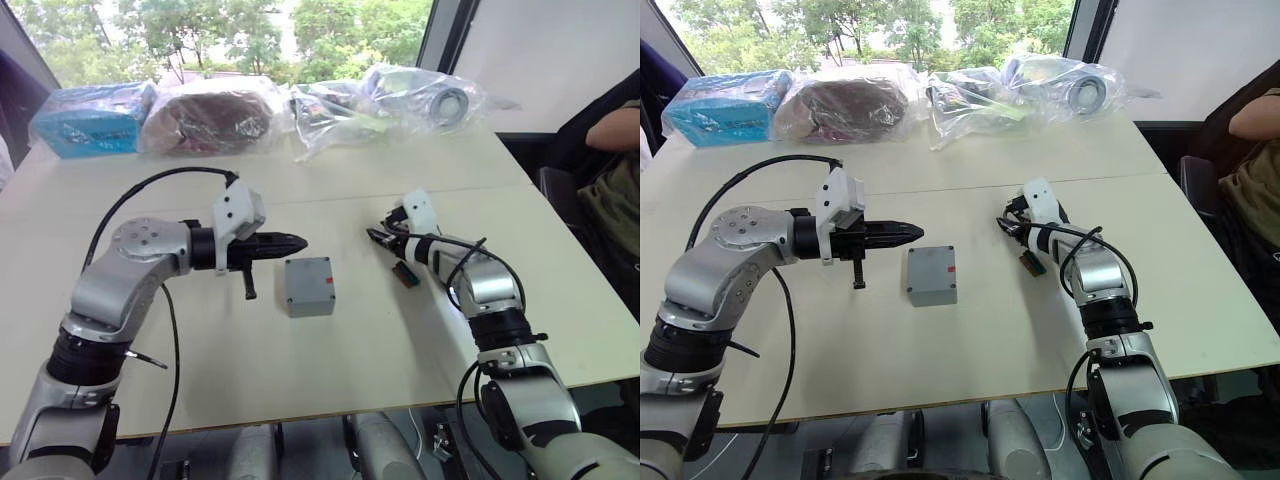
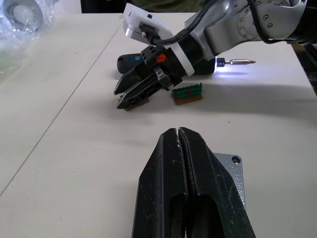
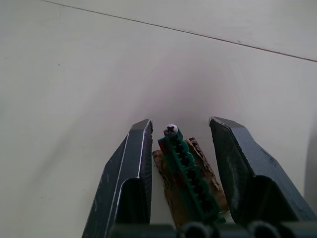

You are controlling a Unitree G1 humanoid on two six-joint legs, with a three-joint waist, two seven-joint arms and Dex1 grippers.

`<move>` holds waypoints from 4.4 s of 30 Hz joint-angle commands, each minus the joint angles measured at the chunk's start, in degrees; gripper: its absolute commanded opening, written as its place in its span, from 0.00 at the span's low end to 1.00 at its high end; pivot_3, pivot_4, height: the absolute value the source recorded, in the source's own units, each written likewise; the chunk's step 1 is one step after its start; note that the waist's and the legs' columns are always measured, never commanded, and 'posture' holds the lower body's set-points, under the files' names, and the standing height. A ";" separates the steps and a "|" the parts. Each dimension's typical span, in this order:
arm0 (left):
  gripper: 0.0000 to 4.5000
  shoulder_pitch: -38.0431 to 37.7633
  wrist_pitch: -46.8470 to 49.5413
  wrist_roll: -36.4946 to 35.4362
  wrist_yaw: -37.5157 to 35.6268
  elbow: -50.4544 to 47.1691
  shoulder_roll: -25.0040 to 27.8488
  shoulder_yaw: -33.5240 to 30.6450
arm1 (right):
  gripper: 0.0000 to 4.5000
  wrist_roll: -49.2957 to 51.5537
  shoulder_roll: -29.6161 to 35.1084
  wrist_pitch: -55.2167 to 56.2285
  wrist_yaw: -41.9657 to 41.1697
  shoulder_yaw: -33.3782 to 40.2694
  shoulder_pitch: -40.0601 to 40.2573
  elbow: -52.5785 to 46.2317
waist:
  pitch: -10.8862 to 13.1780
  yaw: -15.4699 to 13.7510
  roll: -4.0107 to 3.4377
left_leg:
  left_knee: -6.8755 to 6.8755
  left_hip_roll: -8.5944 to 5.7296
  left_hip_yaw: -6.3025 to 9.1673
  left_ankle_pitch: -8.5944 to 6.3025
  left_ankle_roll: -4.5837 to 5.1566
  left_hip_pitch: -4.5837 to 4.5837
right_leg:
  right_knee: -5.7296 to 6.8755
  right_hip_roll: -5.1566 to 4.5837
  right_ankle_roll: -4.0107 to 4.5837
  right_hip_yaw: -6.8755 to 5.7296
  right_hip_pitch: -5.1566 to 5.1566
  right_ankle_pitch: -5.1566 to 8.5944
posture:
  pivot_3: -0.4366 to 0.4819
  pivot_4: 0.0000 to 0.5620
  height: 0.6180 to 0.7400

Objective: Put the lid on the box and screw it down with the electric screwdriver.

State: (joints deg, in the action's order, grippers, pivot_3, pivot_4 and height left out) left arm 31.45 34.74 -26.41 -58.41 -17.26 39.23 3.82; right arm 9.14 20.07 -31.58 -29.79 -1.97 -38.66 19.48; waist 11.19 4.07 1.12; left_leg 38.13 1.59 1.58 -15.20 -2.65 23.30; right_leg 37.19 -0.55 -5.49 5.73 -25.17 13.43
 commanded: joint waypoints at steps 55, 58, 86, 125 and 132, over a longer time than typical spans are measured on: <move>0.00 -0.19 -0.89 0.15 0.06 -1.65 0.37 0.33 | 0.65 1.82 -0.16 -0.60 -3.21 -0.03 2.52 -10.05 | 0.00 -0.03 0.00 | 0.00 0.00 0.01 0.00 0.00 -0.02 | 0.00 0.00 0.00 0.00 0.03 0.00 | 0.48 0.27 1.00; 0.00 -0.13 -1.00 0.19 -0.05 -1.54 0.35 0.36 | 0.65 2.25 -0.38 -0.74 -2.99 0.26 2.48 -10.41 | 0.00 -0.05 0.00 | 0.00 0.00 0.00 0.00 0.00 -0.01 | 0.00 0.00 0.00 0.00 0.03 0.00 | 0.48 0.27 1.00; 0.00 -0.25 -1.10 0.31 0.16 -1.67 0.46 0.42 | 0.01 1.19 0.00 -1.52 -2.86 -0.59 2.29 -8.70 | 0.00 -0.05 0.00 | 0.00 0.00 0.00 0.00 0.00 -0.01 | 0.00 0.00 0.00 0.00 0.03 0.00 | 0.48 0.27 1.00; 0.00 -5.47 -1.69 0.54 -0.41 -0.94 5.78 -2.12 | 0.01 13.36 3.34 -27.72 -2.88 -8.52 1.70 -39.88 | 0.00 -0.11 0.00 | 0.03 0.00 0.04 0.00 0.00 0.02 | -0.02 -0.01 0.01 -0.04 0.02 0.01 | 0.48 0.27 1.00; 0.00 -5.22 -2.11 0.66 0.12 -0.85 5.19 -1.73 | 0.01 13.08 4.94 -26.55 -3.86 -9.54 2.29 -39.36 | 0.00 -0.08 0.00 | 0.03 0.00 0.04 0.00 0.00 0.01 | -0.02 0.00 0.00 -0.04 0.01 0.01 | 0.48 0.27 1.00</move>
State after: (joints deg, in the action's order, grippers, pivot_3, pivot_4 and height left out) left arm 25.47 34.05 -25.70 -58.49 -16.83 44.33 3.41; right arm 22.45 24.58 -59.48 -33.29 -11.74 -36.26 -18.86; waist 11.18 3.98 1.12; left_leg 38.15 1.60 1.62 -15.20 -2.65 23.31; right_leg 37.17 -0.56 -5.49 5.69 -25.16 13.44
